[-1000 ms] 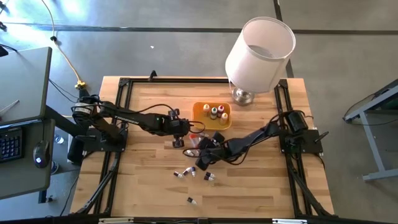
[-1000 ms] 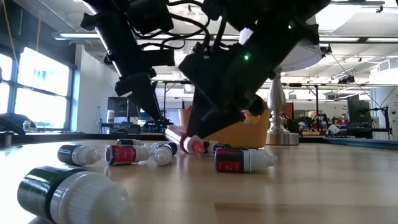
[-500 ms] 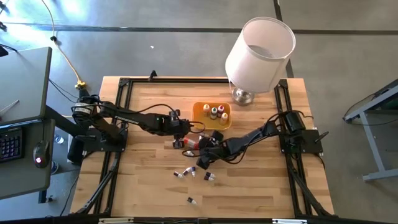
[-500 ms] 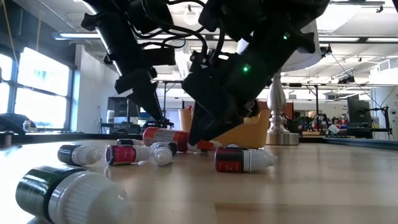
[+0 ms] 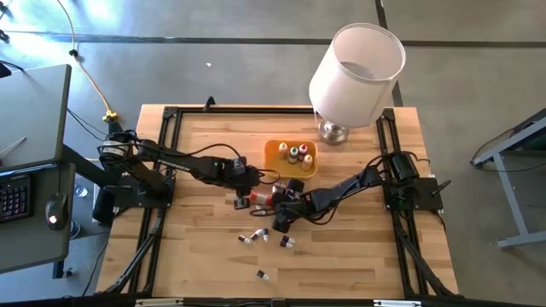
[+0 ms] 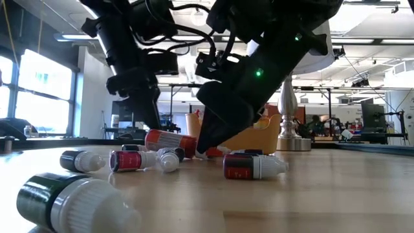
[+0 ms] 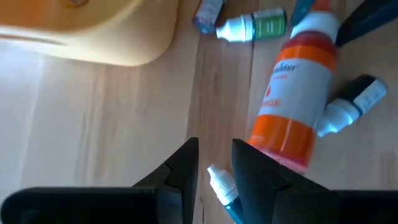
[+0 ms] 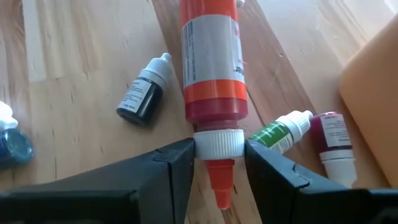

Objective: Pick & Place food coloring
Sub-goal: Put the large orange food coloring bottle into the yellow container

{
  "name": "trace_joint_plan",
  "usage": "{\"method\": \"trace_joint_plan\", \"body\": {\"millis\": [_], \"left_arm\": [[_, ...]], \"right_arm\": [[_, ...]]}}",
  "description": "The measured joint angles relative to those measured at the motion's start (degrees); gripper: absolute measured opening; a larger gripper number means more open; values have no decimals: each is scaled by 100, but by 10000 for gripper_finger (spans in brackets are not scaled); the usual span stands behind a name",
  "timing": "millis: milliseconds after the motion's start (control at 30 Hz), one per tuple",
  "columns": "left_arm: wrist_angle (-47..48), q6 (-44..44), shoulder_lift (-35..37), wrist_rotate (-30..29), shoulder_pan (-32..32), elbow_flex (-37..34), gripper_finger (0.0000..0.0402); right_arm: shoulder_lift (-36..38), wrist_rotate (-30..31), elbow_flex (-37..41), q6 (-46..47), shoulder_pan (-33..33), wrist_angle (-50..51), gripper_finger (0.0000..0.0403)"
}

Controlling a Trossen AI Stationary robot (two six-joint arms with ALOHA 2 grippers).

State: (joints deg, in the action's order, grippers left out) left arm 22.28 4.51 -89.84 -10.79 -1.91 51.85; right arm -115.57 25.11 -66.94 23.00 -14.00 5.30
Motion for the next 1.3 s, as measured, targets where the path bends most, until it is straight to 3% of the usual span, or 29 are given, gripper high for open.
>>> {"method": "trace_joint_plan", "body": {"millis": [400,667,1000,1300], "left_arm": [[-1008,-377,161,124,0,-272,79],[-993,-277,362,1137,-211,-279,42],[-725,59,63,323,-529,-289,10],[-504,332,-34,264,-527,-275,9]], "right_arm": [[0,-14,2,-166,0,-3,133],[0,62,2,-402,0,-74,133],[-2,111,2,-1092,-14,-387,133],[-2,-52,4,-1381,-20,-646,133]]}}
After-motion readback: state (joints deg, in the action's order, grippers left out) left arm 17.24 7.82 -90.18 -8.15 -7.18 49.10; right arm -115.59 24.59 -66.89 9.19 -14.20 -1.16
